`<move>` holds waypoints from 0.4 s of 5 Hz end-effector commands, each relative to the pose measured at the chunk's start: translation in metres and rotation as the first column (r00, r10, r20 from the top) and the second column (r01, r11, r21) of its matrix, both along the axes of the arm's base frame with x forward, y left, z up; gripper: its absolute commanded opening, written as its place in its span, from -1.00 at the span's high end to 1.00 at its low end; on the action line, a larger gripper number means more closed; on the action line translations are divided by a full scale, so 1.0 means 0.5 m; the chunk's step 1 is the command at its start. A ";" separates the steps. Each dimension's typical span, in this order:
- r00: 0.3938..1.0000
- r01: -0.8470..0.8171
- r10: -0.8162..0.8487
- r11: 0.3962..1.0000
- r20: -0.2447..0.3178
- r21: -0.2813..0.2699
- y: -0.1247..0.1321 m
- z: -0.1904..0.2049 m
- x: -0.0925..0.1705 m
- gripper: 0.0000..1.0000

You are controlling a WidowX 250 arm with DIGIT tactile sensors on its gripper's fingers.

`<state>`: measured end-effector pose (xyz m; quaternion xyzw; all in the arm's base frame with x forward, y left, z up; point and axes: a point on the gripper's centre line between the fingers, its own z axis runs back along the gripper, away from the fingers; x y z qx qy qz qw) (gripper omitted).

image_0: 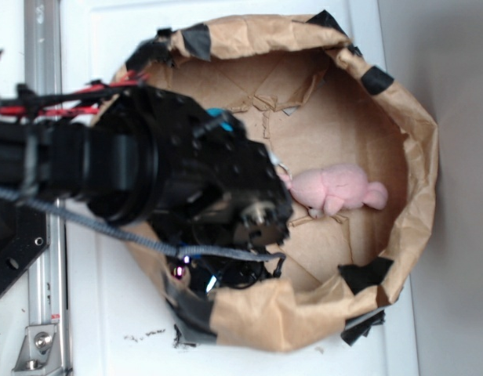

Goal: Grab the black box.

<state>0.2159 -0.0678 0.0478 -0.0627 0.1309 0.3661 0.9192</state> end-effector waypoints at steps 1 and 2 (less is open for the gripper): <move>0.874 0.336 -0.412 0.896 0.259 0.289 0.069 0.154 0.016 1.00; 0.801 0.443 -0.542 0.823 0.255 0.356 0.100 0.206 0.008 1.00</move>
